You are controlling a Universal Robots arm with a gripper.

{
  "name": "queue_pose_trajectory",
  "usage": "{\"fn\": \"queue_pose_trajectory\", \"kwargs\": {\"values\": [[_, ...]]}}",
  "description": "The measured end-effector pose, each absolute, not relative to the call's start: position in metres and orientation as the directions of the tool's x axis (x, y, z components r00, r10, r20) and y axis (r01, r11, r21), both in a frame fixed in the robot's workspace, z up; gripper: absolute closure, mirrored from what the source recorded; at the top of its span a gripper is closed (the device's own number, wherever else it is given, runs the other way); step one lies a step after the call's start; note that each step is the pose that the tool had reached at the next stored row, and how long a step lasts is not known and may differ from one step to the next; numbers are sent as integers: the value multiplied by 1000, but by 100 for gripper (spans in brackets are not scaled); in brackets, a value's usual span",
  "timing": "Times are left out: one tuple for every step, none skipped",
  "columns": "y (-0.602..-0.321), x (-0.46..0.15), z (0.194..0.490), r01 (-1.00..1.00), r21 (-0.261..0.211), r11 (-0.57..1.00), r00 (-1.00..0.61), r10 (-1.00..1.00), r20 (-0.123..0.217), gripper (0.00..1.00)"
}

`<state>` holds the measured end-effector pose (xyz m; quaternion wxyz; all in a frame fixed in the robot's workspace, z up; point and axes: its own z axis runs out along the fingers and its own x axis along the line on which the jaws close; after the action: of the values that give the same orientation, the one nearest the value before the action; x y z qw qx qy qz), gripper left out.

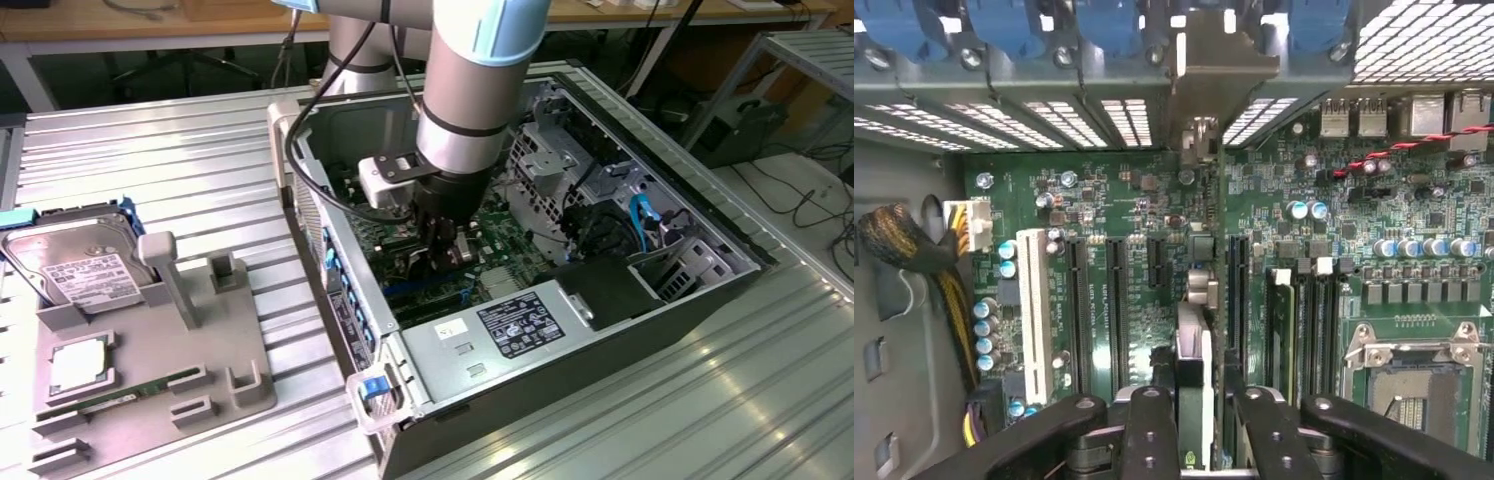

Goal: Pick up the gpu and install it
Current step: 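Insert the gpu into the slot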

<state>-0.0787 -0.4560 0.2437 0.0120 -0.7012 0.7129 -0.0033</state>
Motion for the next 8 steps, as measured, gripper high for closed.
{"fn": "queue_pose_trajectory", "kwargs": {"values": [[-456,-79,243,-1000,-21,17,-16,-1000,-12,73],[-456,-79,243,-1000,-21,17,-16,-1000,-12,73],[-456,-79,243,-1000,-21,17,-16,-1000,-12,73],[-456,-79,243,-1000,-21,17,-16,-1000,-12,73],[-456,-79,243,-1000,-21,17,-17,-1000,-12,73],[-456,-79,243,-1000,-21,17,-17,-1000,-12,73],[-456,-79,243,-1000,-21,17,-16,-1000,-12,73],[-456,-79,243,-1000,-21,17,-17,-1000,-12,73]]}}
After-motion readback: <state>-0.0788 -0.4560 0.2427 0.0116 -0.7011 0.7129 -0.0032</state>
